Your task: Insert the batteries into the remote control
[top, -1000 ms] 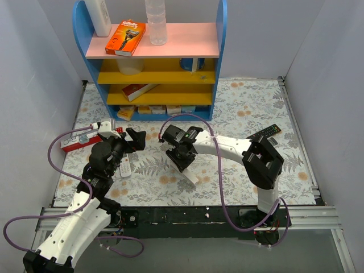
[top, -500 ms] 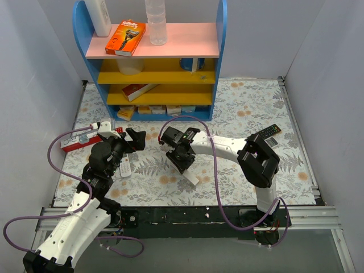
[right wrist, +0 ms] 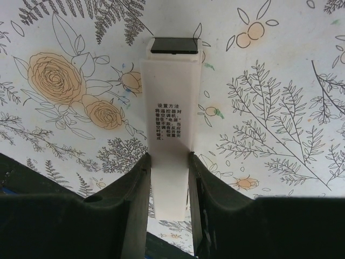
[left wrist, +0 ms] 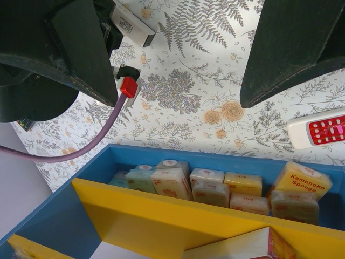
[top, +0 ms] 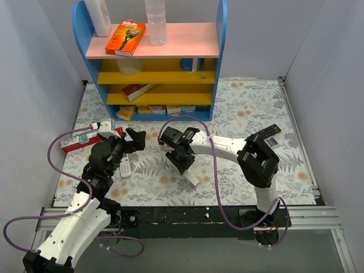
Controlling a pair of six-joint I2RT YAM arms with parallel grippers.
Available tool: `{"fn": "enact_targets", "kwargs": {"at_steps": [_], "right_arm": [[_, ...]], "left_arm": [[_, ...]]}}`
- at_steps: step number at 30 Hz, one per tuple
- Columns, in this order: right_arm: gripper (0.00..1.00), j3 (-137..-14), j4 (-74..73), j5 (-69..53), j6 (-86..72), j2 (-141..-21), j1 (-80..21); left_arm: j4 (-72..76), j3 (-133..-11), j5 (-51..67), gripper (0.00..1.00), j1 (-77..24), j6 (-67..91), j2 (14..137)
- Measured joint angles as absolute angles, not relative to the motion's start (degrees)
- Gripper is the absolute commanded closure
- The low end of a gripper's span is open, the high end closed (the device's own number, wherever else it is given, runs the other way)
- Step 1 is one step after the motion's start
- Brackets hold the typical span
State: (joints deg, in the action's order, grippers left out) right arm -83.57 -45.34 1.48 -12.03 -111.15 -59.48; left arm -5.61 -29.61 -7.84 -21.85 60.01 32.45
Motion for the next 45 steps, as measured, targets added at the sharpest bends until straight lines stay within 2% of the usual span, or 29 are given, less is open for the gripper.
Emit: {"fn": "enact_targets", "kwargs": {"at_steps": [45], "right_arm": [[0.64, -84.66, -46.57, 3.51, -12.08, -112.12, -59.77]], "left_arm": [[-5.61, -29.61, -7.46, 0.02, -21.85, 60.01, 32.4]]}}
